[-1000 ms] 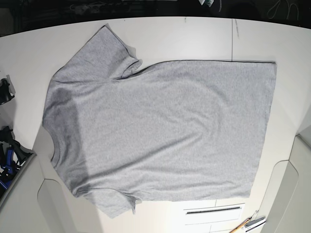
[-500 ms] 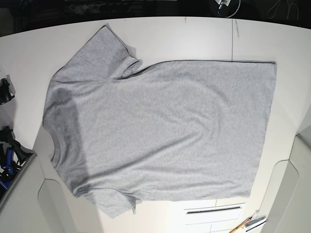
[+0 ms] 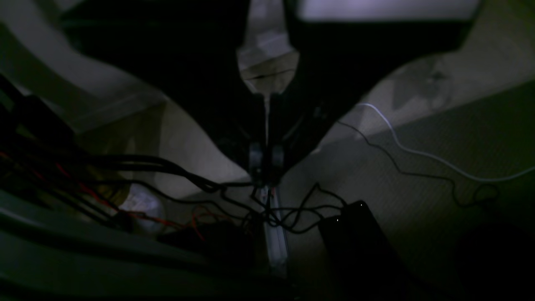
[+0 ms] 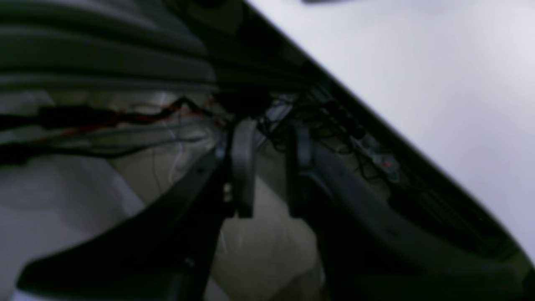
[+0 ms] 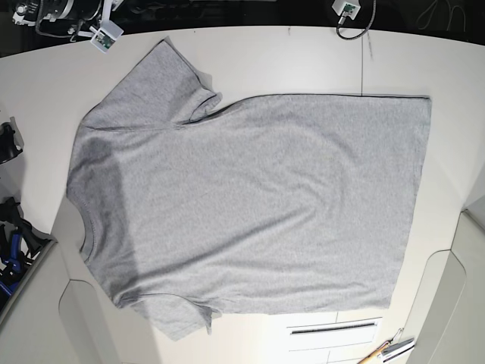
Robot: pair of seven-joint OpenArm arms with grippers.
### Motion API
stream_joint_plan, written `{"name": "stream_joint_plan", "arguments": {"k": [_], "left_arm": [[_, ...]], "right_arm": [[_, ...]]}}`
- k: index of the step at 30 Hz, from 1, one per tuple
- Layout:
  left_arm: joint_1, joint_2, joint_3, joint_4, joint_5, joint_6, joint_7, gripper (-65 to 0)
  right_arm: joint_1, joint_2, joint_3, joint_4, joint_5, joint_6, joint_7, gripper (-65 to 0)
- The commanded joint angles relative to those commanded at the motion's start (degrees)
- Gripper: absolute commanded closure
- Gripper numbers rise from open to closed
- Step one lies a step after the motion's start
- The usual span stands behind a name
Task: Fold the T-shirt properly
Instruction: 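Move both grippers down to the shirt's shoulder-side edge corners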
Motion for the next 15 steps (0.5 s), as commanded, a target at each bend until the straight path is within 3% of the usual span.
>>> {"name": "stream_joint_plan", "arguments": {"k": [7, 11, 13, 15], "left_arm": [[0.0, 0.0, -0.1, 6.0, 0.0, 0.0, 2.0, -3.7], [0.0, 0.0, -3.7, 10.3, -0.7, 0.0, 2.8, -3.7], [0.0, 0.0, -7.1, 12.6, -2.7, -0.1, 2.8, -3.7], [-0.1, 0.0, -11.2, 14.7, -5.7, -3.1, 2.8, -3.7]], "right_arm": [[0.2, -0.8, 10.0, 0.6, 5.3, -0.09, -0.1, -12.6], [0.4, -3.0, 16.2, 0.5, 7.9, -0.09, -0.1, -21.9], [0.4, -3.4, 18.1, 0.5, 9.4, -0.44, 0.0, -22.5], [1.0, -3.4, 19.0, 0.3, 9.8, -0.92, 0.1, -22.5]]}}
